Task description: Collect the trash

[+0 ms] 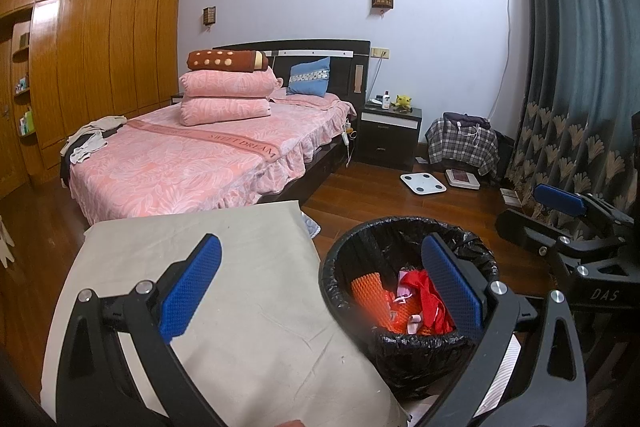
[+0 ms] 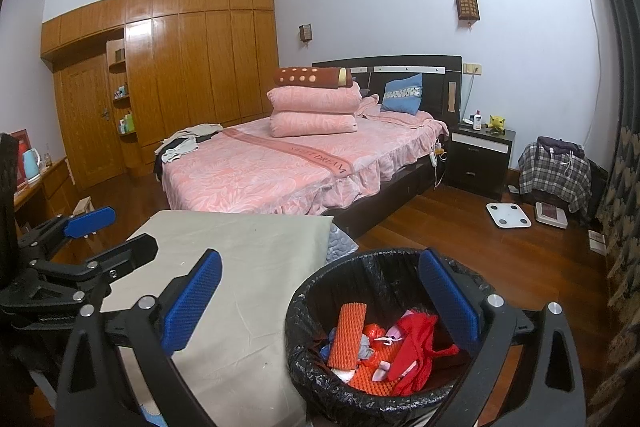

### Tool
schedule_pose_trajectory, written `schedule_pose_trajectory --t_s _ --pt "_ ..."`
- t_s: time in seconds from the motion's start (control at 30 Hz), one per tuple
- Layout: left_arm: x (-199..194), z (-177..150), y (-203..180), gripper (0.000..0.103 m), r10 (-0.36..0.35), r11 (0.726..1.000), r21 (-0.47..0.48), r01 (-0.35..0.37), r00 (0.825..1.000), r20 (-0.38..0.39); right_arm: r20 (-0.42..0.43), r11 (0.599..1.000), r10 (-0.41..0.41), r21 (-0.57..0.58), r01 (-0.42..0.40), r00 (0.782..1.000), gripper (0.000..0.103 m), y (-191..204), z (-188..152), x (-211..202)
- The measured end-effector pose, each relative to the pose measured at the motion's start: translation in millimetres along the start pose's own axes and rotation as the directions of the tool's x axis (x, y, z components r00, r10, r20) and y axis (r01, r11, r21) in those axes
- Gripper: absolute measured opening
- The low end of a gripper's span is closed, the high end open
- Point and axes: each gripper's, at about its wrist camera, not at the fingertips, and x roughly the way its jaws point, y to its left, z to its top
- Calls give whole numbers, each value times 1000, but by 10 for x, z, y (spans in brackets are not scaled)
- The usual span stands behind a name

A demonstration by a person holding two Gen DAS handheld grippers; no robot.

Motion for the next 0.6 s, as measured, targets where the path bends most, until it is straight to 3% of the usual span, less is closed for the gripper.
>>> schedule_pose_trajectory --t_s 0.6 --pt "4 17 -5 97 0 1000 1 0 1000 -2 -3 1000 1 2 -1 1000 97 26 -10 4"
